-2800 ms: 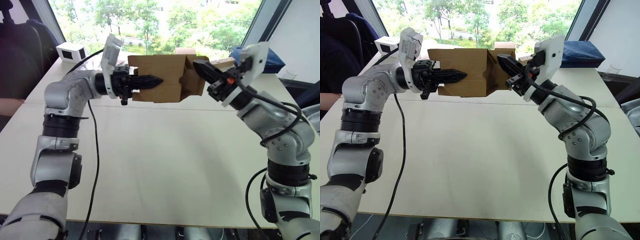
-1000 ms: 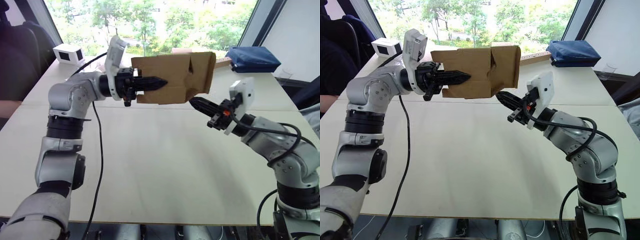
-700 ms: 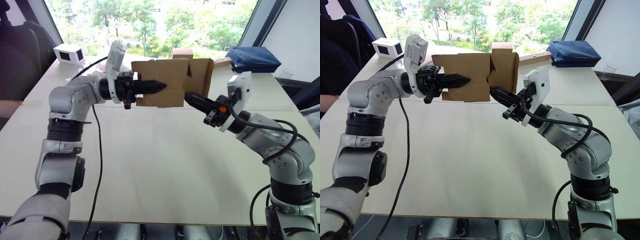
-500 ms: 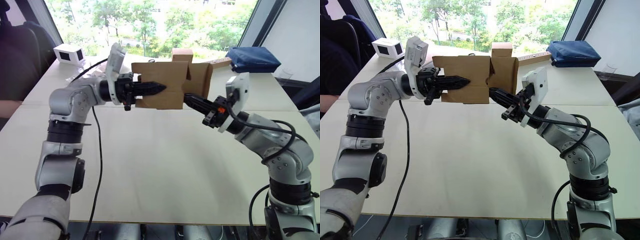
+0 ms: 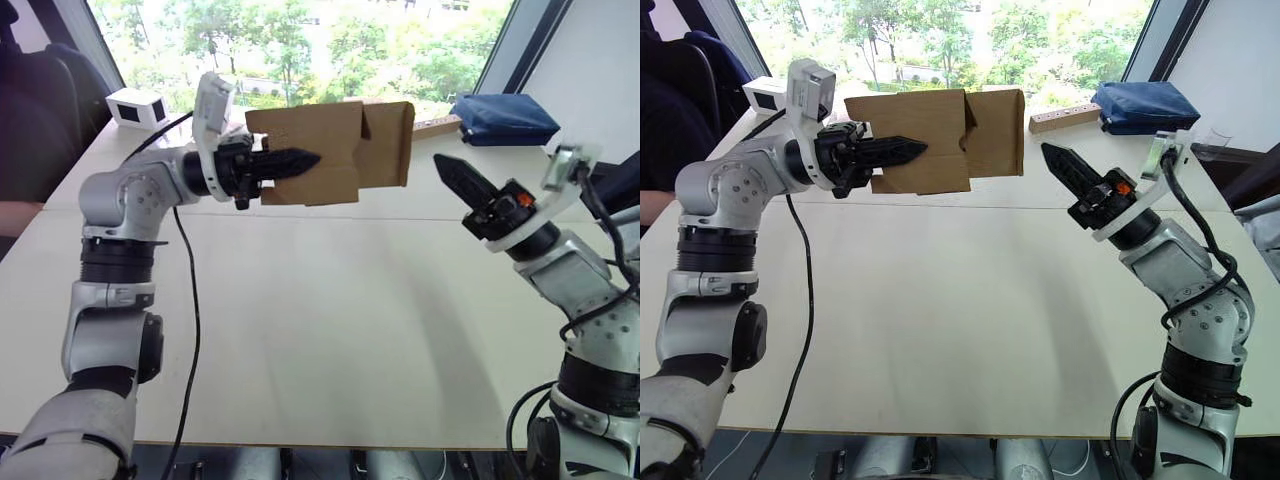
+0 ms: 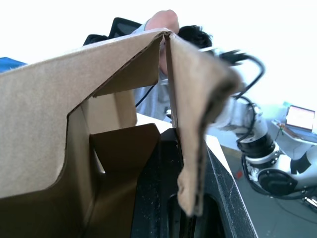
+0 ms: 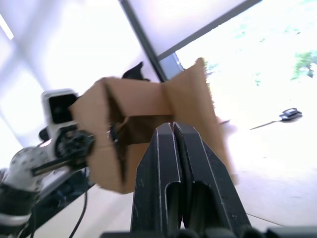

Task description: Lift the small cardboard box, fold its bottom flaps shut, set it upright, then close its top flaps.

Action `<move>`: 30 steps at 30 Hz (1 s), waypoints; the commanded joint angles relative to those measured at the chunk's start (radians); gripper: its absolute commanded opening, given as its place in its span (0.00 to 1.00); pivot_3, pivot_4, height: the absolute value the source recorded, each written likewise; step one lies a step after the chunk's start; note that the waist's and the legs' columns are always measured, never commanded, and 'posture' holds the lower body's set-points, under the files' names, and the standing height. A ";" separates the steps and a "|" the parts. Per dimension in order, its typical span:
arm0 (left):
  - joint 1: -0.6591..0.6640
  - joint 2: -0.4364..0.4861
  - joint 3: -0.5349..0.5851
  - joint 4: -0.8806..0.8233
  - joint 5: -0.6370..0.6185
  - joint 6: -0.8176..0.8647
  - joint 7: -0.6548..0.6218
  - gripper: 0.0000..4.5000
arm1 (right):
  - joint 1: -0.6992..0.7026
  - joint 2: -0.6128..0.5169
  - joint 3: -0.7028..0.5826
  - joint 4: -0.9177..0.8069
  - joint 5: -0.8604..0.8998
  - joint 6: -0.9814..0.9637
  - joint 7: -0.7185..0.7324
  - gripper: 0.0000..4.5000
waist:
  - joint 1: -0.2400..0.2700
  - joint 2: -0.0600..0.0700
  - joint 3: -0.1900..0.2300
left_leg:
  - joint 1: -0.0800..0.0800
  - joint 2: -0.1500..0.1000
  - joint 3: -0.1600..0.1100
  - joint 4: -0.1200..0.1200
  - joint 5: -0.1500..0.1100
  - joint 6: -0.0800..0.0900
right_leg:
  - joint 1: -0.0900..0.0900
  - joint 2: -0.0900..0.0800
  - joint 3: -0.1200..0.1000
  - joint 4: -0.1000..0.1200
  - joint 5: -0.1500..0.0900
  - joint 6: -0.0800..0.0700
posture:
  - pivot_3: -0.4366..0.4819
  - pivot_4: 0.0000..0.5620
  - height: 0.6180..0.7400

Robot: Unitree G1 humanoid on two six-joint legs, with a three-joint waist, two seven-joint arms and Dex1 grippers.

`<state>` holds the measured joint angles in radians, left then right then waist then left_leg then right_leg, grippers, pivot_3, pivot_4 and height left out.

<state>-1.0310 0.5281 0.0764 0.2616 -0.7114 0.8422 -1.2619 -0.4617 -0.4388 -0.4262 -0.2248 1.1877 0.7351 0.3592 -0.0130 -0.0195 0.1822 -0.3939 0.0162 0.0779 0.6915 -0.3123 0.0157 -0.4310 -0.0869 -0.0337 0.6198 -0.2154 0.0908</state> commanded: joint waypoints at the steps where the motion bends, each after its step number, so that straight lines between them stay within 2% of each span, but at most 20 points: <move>1: -0.002 0.008 0.040 -0.060 -0.045 0.019 0.012 0.00 | -0.054 0.008 0.023 0.051 -0.103 -0.079 -0.020 0.01 | 0.000 0.001 0.000 | 0.000 0.000 0.000 0.000 0.000 0.000 | 0.000 0.000 0.000 0.000 0.000 0.000 | 0.48 0.27 1.00; 4: 0.006 0.006 0.043 -0.079 -0.060 0.032 0.020 0.00 | -0.094 0.023 0.104 0.105 -0.229 -0.130 -0.020 0.01 | -0.004 0.001 0.000 | 0.000 0.000 0.000 0.000 0.000 0.000 | 0.000 0.000 0.000 0.000 0.000 0.000 | 0.48 0.27 1.00; 8: 0.011 0.002 0.041 -0.080 -0.064 0.032 0.032 0.00 | -0.123 0.057 0.134 0.121 -0.266 -0.163 0.016 0.01 | -0.002 0.001 0.001 | 0.000 0.000 0.000 0.000 0.000 0.000 | -0.001 0.001 0.000 0.001 0.000 0.000 | 0.48 0.27 1.00; 19: 0.000 0.001 0.025 -0.037 -0.035 -0.008 0.029 0.00 | -0.109 0.197 0.150 -0.024 -0.092 -0.100 0.019 0.01 | -0.001 0.001 0.001 | 0.000 0.000 0.000 0.000 0.000 0.000 | -0.001 0.000 0.000 0.001 0.000 0.000 | 0.48 0.27 1.00; 29: -0.016 -0.003 0.022 -0.007 -0.028 -0.020 0.018 0.00 | -0.070 0.242 0.158 -0.100 0.029 -0.069 -0.020 0.01 | -0.001 0.001 0.001 | 0.000 0.000 0.000 0.000 0.000 0.000 | -0.001 0.000 0.000 0.001 0.000 0.000 | 0.48 0.27 1.00; 30: -0.016 -0.004 0.022 -0.008 -0.028 -0.019 0.019 0.00 | -0.066 0.243 0.158 -0.101 0.035 -0.069 -0.022 0.06 | -0.001 0.001 0.001 | 0.000 0.000 0.000 0.000 0.000 0.000 | -0.001 0.000 0.000 0.001 0.000 0.000 | 0.48 0.27 1.00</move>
<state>-1.0154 0.5216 0.0926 0.2714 -0.7345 0.8381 -1.2368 -0.5238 -0.2013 -0.2616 -0.2807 1.1852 0.6709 0.3389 -0.0138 -0.0185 0.1828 -0.3941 0.0163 0.0781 0.6916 -0.3122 0.0155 -0.4317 -0.0871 -0.0336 0.6207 -0.2154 0.0908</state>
